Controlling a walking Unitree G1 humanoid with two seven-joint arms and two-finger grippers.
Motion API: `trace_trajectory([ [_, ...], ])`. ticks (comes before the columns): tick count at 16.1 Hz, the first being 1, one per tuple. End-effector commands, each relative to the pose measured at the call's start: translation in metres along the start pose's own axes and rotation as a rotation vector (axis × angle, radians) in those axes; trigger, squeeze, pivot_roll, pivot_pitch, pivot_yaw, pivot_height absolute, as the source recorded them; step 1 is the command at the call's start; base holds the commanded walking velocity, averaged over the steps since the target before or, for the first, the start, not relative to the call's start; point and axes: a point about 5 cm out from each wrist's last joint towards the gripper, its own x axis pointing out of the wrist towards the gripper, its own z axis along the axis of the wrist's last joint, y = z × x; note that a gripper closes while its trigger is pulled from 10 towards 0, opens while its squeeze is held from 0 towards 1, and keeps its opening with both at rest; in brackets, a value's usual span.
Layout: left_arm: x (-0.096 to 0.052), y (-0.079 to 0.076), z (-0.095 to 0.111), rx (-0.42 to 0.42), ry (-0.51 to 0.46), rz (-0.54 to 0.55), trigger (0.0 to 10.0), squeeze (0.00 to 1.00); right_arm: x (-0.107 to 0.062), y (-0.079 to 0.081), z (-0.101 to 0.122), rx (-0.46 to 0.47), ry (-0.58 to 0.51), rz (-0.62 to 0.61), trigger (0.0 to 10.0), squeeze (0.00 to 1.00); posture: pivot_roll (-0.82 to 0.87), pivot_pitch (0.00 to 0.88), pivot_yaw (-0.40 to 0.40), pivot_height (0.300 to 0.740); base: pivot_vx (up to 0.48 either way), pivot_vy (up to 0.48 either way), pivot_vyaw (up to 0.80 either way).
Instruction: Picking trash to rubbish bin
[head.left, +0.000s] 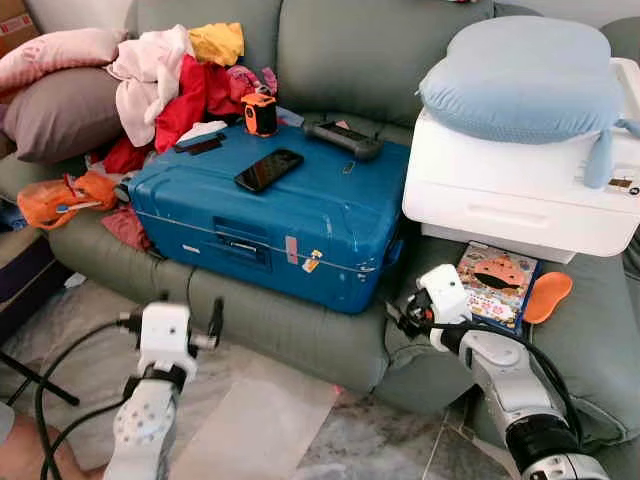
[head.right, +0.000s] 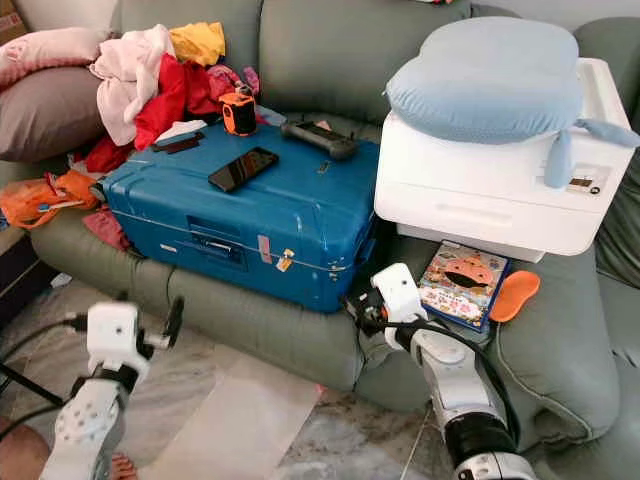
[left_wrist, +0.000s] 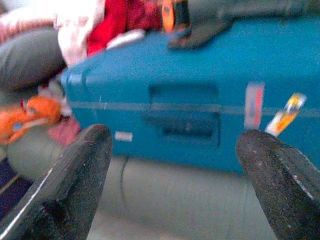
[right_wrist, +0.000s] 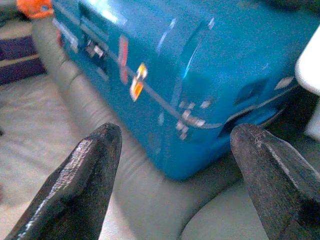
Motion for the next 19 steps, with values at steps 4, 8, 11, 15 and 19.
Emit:
trace_trajectory([
  [4,-0.003,0.015,0.028,-0.008,-0.052,0.142,10.0,0.0,-0.006,-0.007,0.028,0.154,-0.133,-0.242,10.0,0.0,0.02,0.0,0.041,0.74,0.0,0.0,0.0],
  [8,-0.001,0.021,0.031,0.076,-0.035,0.168,10.0,0.0,-0.018,-0.008,0.017,0.253,-0.106,-0.327,10.0,0.0,0.02,0.0,0.057,0.74,0.0,0.0,0.0],
  [11,0.003,0.021,0.041,0.08,-0.038,0.192,10.0,0.0,-0.021,-0.016,0.028,0.249,-0.13,-0.384,10.0,0.0,0.01,0.0,0.055,0.74,0.0,0.0,0.0],
  [15,0.002,0.015,0.046,0.082,-0.059,0.212,10.0,0.0,-0.02,-0.005,0.036,0.221,-0.171,-0.291,10.0,0.0,0.01,0.0,0.048,0.74,0.0,0.0,0.0],
  [19,0.008,0.013,0.054,0.029,-0.095,0.208,10.0,0.0,-0.025,-0.018,0.036,0.132,-0.124,-0.375,10.0,0.0,0.0,0.0,0.049,0.74,0.0,0.0,0.0],
])
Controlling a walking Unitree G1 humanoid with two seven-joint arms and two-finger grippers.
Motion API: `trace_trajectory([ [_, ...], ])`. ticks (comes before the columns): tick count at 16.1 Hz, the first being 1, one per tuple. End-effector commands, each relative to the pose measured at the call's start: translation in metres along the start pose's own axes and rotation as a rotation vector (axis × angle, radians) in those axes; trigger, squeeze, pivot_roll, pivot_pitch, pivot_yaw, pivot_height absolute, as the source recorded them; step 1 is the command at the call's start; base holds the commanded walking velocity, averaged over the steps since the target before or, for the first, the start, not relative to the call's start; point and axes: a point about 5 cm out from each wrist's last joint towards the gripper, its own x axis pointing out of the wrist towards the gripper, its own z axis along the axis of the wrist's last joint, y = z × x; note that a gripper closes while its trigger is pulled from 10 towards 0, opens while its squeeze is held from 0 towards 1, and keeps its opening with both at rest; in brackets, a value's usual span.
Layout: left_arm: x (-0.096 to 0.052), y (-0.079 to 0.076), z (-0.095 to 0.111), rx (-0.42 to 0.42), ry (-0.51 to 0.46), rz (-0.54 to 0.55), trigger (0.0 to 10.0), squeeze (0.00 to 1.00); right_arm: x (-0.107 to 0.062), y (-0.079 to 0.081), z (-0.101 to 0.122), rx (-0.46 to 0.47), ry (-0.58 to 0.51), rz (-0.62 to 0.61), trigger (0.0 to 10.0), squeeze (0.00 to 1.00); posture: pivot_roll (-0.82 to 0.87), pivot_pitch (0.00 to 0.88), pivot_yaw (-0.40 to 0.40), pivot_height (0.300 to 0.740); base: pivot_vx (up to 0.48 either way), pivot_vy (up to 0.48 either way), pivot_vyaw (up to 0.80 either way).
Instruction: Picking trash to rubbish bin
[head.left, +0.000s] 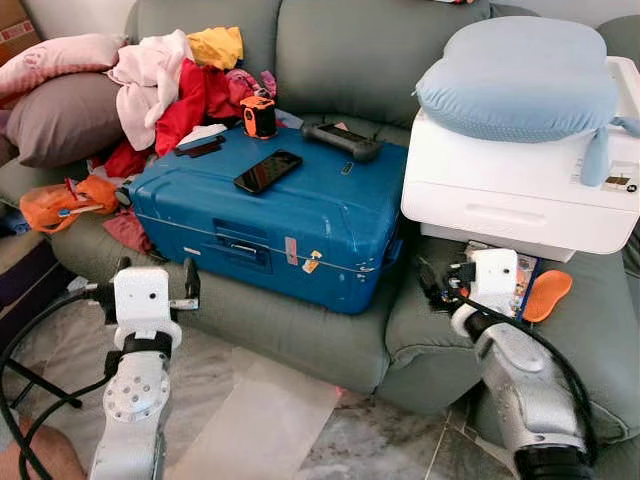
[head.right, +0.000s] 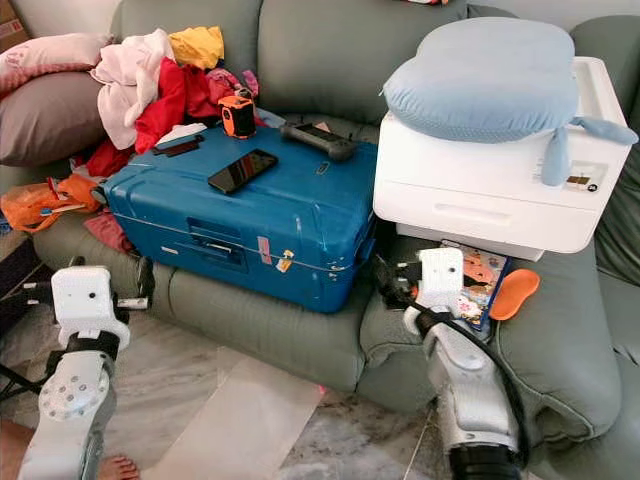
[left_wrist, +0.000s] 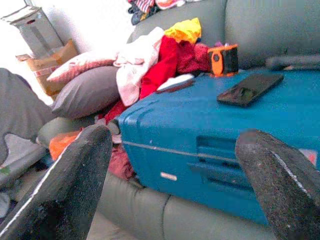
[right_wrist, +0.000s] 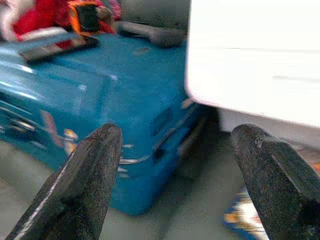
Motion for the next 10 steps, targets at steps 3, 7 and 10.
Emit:
trace_trajectory([
  [3,0.01,-0.005,0.01,-0.014,-0.03,0.004,10.0,0.0,0.009,0.005,0.014,0.087,-0.058,-0.005,10.0,0.0,-0.01,0.0,0.042,0.74,0.0,0.0,0.0],
  [7,0.023,-0.018,0.017,-0.034,-0.021,0.017,10.0,0.0,0.009,0.014,0.02,0.003,-0.067,0.02,10.0,0.0,-0.02,0.0,0.039,0.74,0.0,0.0,0.0],
  [10,0.025,-0.021,0.021,-0.051,-0.033,0.003,10.0,0.0,0.008,0.016,0.023,0.04,-0.076,0.021,10.0,0.0,-0.01,0.004,0.036,0.74,0.0,0.0,0.0],
])
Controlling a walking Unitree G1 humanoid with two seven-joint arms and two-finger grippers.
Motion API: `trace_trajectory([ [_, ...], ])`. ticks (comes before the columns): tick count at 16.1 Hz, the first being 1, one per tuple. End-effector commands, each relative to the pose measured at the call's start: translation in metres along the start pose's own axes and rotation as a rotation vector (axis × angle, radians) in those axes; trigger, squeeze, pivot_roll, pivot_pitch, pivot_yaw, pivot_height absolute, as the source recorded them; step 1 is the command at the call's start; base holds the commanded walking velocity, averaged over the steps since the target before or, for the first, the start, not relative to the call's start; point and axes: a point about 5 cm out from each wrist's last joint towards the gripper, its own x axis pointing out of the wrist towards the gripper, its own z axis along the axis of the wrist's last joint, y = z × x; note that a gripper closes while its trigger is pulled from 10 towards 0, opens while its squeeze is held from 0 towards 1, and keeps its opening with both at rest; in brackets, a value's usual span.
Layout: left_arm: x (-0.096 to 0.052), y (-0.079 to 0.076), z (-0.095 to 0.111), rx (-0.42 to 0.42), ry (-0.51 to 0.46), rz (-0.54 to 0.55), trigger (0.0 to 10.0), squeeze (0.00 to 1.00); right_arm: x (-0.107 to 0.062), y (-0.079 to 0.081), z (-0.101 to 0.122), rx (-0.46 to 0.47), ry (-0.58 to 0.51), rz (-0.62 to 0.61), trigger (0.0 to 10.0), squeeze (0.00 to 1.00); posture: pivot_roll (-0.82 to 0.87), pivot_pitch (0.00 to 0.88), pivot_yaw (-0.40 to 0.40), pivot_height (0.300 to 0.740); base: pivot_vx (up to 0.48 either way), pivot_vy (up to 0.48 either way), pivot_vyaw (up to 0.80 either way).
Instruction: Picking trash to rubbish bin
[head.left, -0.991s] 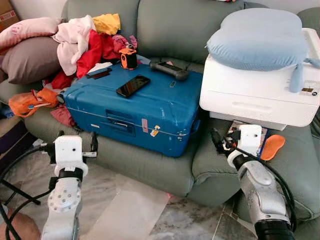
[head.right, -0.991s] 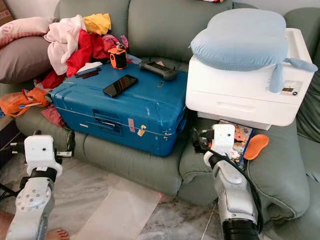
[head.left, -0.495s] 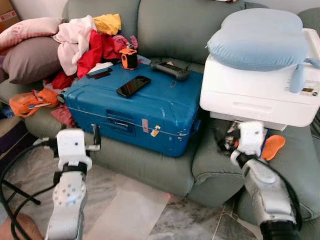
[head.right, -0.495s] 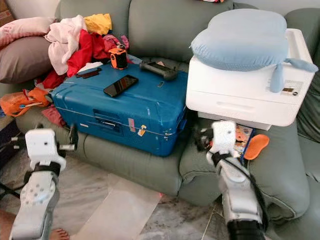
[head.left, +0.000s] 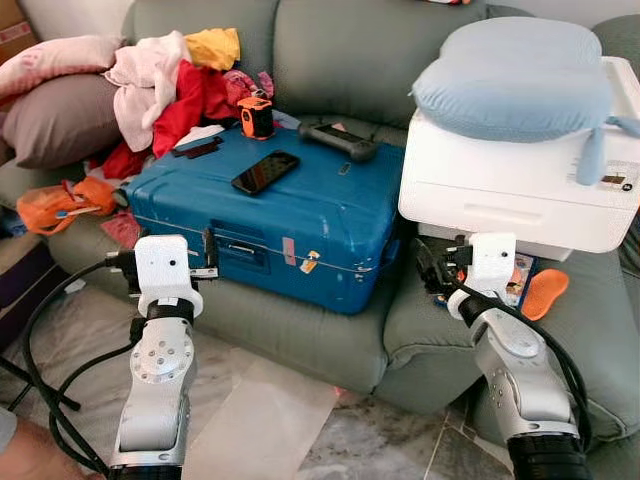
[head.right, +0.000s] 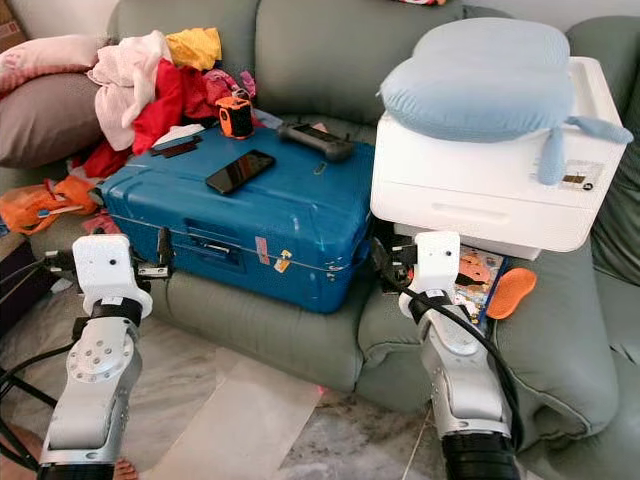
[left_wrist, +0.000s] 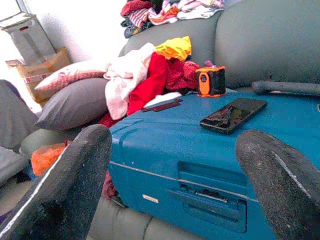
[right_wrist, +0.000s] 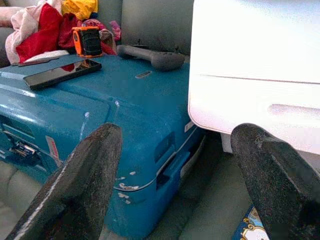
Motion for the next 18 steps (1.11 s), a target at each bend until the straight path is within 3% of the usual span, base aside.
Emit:
trace_trajectory([
  [1,0.0018,0.0005,0.0027,-0.006,0.0,0.002,10.0,0.0,0.0004,0.0014,0.0075,-0.015,-0.023,-0.008,10.0,0.0,-0.02,0.007,0.036,0.74,0.0,0.0,0.0],
  [5,0.0036,0.0052,0.0001,-0.066,0.022,0.029,10.0,0.0,0.0013,-0.0036,0.01,-0.015,-0.023,-0.041,10.0,0.0,-0.02,0.016,0.041,0.74,0.0,0.0,0.0],
  [18,0.0073,-0.0004,0.002,-0.099,0.022,-0.034,10.0,0.0,0.0047,-0.0024,0.0079,0.016,-0.006,-0.067,10.0,0.0,-0.02,0.014,0.056,0.74,0.0,0.0,-0.77],
])
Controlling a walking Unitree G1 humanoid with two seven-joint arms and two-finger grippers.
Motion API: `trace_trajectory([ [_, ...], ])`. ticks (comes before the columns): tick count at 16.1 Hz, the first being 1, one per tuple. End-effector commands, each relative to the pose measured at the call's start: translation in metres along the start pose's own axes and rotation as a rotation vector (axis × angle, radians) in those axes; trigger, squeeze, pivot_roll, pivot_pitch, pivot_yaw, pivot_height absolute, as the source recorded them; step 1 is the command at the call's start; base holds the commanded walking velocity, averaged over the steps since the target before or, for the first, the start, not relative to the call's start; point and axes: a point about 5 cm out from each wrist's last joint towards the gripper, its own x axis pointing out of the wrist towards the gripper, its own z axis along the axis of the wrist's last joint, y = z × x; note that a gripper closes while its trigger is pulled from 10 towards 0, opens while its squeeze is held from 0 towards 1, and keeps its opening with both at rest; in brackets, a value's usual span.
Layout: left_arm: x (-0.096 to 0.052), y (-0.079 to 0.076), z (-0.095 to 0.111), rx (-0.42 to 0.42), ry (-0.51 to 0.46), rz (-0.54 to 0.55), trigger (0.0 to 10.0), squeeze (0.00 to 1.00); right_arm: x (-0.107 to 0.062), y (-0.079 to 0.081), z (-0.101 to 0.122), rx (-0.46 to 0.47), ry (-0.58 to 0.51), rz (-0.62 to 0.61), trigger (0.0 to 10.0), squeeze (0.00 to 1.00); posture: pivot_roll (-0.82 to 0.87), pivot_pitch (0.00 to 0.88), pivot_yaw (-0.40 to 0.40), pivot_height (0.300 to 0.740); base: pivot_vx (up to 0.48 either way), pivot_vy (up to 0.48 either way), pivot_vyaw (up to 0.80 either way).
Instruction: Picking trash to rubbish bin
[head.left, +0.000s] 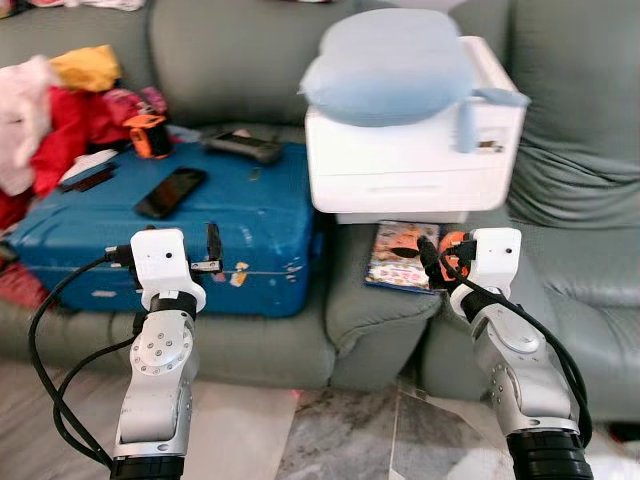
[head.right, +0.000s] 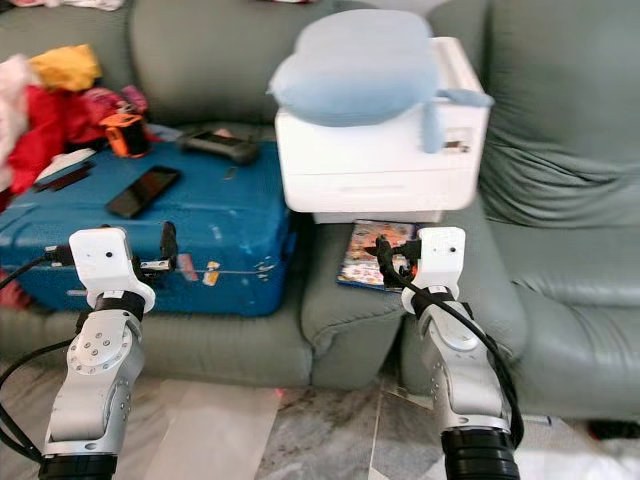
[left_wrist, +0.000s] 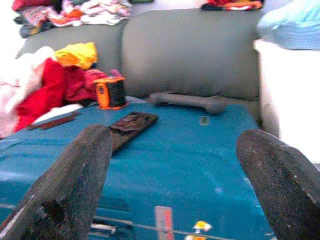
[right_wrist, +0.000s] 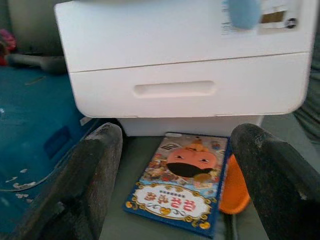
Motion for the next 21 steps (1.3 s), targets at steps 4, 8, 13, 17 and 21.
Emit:
trace_trajectory([
  [4,0.0001,0.0022,-0.0007,-0.009,0.012,-0.002,10.0,0.0,0.0015,0.0013,0.0032,0.009,-0.009,-0.008,10.0,0.0,-0.02,0.017,0.06,0.74,0.0,0.0,-0.77],
  [8,-0.0002,0.0028,-0.0026,-0.034,0.027,-0.01,10.0,0.0,0.0003,0.0026,0.0039,0.009,-0.022,-0.008,10.0,0.0,-0.02,0.024,0.061,0.74,0.0,0.0,-0.57],
  [13,-0.0015,0.002,-0.0054,-0.039,0.039,-0.009,10.0,0.0,-0.0002,0.0025,0.0034,-0.002,-0.017,-0.008,10.0,0.0,-0.02,0.026,0.058,0.74,0.0,0.32,0.0],
  [17,-0.0019,0.0029,-0.0077,-0.036,0.05,-0.004,10.0,0.0,0.0012,0.002,0.0044,-0.008,-0.017,-0.007,10.0,0.0,-0.03,0.026,0.053,0.74,0.0,0.416,0.0],
  [21,-0.0023,0.0028,-0.0082,-0.034,0.054,0.003,10.0,0.0,0.0013,0.0012,0.0044,-0.008,-0.015,-0.009,10.0,0.0,-0.03,0.026,0.051,0.74,0.0,0.365,0.0],
])
